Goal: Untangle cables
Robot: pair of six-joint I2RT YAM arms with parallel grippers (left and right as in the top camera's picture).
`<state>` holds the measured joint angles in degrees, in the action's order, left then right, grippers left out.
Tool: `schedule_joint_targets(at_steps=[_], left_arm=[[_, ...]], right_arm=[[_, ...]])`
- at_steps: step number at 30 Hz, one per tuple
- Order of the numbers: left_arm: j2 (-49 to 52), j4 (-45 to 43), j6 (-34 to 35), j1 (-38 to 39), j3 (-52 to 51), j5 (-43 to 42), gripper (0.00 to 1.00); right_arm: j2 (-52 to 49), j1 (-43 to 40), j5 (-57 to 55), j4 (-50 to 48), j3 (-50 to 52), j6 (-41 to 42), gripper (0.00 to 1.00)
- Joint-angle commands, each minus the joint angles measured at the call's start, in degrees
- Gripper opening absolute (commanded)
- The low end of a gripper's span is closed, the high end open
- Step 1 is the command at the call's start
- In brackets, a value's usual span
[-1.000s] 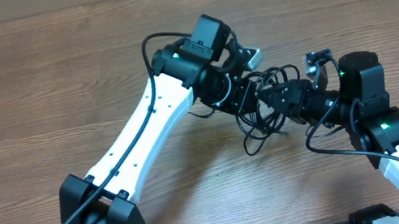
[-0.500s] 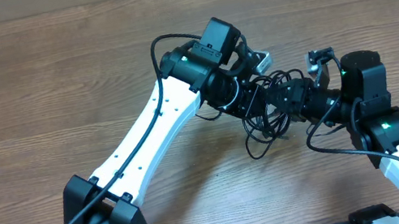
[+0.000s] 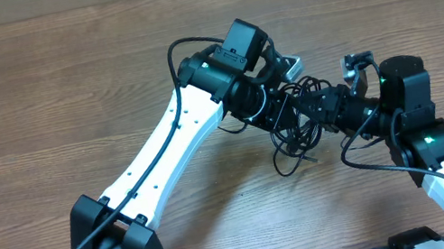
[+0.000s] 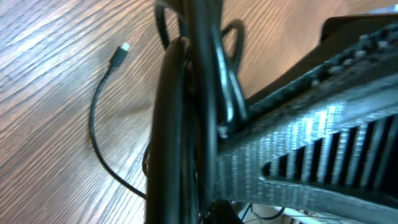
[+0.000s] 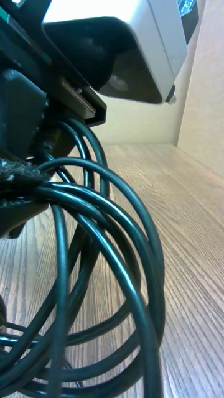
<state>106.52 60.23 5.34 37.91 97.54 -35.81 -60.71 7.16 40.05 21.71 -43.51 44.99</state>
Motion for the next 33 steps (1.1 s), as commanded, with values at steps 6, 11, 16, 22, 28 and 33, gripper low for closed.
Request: schedule_joint_targets(at_steps=[6,11,16,22,28,33], left_arm=[[-0.6,5.8,6.0,1.0,1.6,25.9,0.04],[-0.6,7.7,7.0,0.5,1.6,27.9,0.04],[-0.9,8.8,6.9,-0.1,1.6,27.9,0.04],[-3.8,9.6,6.4,-0.1,1.6,27.9,0.04],[-8.7,9.9,4.9,-0.2,1.6,27.9,0.04],[-12.8,7.8,4.7,-0.5,1.6,27.2,0.04]], right_arm=[[0.2,0.2,5.7,-5.3,-1.1,-0.3,0.04],[0.2,0.2,6.3,-13.3,-1.1,0.1,0.04],[0.2,0.1,-3.5,-15.3,-1.1,0.7,0.04],[0.2,0.1,-22.5,-14.8,-1.1,1.8,0.04],[0.2,0.0,-37.2,-8.9,-1.1,1.7,0.12],[0.2,0.0,-24.6,-3.1,-1.1,-4.0,0.19]])
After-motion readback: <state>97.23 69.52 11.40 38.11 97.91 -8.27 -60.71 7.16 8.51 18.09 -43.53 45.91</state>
